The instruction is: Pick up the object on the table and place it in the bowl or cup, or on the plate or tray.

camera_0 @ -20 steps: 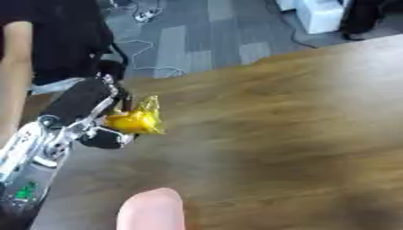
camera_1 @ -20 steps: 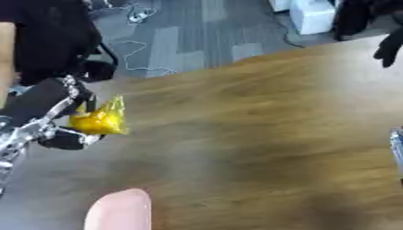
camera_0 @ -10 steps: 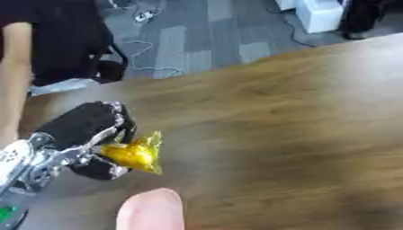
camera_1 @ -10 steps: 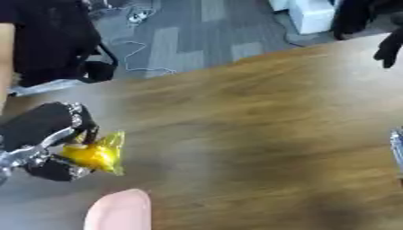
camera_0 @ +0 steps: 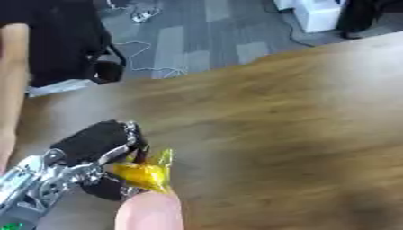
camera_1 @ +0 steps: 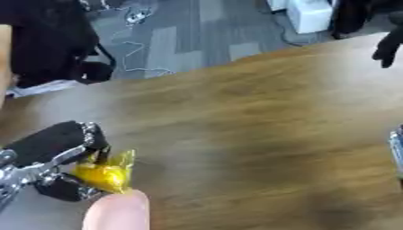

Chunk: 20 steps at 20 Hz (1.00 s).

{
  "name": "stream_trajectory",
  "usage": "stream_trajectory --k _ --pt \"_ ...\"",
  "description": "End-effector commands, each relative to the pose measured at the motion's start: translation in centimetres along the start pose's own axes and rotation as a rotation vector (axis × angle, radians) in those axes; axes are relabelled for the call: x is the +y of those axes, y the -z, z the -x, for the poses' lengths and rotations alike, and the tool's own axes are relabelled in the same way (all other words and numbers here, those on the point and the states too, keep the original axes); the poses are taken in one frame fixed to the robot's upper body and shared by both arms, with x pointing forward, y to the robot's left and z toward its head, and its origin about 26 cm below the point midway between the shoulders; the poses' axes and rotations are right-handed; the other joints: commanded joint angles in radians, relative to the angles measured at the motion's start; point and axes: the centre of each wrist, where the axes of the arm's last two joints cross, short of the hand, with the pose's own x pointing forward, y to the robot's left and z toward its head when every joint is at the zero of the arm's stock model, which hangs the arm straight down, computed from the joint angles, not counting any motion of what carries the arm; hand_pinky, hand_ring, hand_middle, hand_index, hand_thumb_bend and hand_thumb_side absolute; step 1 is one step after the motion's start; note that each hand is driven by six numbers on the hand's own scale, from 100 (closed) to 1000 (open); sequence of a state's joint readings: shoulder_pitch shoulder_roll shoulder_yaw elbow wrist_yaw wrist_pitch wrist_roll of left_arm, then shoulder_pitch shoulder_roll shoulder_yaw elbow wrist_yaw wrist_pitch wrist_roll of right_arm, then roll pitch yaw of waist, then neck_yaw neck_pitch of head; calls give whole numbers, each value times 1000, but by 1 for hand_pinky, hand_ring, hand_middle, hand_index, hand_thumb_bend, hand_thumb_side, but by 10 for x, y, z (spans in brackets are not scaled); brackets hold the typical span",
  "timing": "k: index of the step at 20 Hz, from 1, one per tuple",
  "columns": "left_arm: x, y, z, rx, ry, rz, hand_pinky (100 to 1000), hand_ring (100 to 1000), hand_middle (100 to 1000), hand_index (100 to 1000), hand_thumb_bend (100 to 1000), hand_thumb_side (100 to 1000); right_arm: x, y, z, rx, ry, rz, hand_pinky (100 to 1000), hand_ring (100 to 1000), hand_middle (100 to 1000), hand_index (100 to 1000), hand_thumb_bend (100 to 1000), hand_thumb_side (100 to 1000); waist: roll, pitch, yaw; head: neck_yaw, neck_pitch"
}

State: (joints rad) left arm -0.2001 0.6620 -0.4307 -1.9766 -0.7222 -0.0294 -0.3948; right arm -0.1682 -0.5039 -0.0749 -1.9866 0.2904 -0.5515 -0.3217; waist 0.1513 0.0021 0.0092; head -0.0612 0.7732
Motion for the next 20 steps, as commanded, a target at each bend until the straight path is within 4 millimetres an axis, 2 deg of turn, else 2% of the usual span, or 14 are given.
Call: stream_trajectory --k 1,2,3,4,6,9,13,17,20 --pt "-2 -1 4 10 52 100 100 217 188 275 273 100 -6 10 -2 -36 -17 -9 150 315 392 699 100 1000 -6 -4 1 -3 -3" --pt "-4 -1 6 14 74 160 100 307 306 384 300 100 -6 10 -2 -36 -17 -9 149 314 392 699 100 1000 -6 -4 2 -3 -3" --pt "-7 -1 9 18 96 245 100 290 285 364 296 100 -6 10 -2 -36 -17 -9 149 314 392 699 100 1000 -6 -4 2 -3 -3" --pt "-8 -1 11 20 115 319 208 413 434 502 351 219 -6 10 -2 -35 -18 -10 148 313 391 699 100 1000 -6 -3 3 -3 -3" --pt "-7 0 14 24 147 456 280 466 495 562 417 291 -6 10 -2 -34 -19 -10 147 311 390 699 100 1000 -7 -3 4 -3 -3" --pt "-6 -2 18 35 177 548 311 485 515 584 430 348 -6 10 -2 -34 -19 -11 146 309 390 698 100 1000 -7 -3 5 -2 -3" --pt "-15 -1 26 45 180 596 325 495 526 597 473 411 -6 10 -2 -36 -18 -11 146 308 390 698 100 1000 -7 -3 5 -3 -3" --pt "-19 0 31 59 178 606 336 506 544 617 511 488 -6 10 -2 -35 -18 -11 145 306 389 697 100 1000 -7 -3 6 -4 -3" --pt "-18 0 33 79 169 590 335 505 543 618 514 513 -7 9 -2 -34 -19 -12 143 304 388 697 100 1000 -8 -3 7 -5 -3"
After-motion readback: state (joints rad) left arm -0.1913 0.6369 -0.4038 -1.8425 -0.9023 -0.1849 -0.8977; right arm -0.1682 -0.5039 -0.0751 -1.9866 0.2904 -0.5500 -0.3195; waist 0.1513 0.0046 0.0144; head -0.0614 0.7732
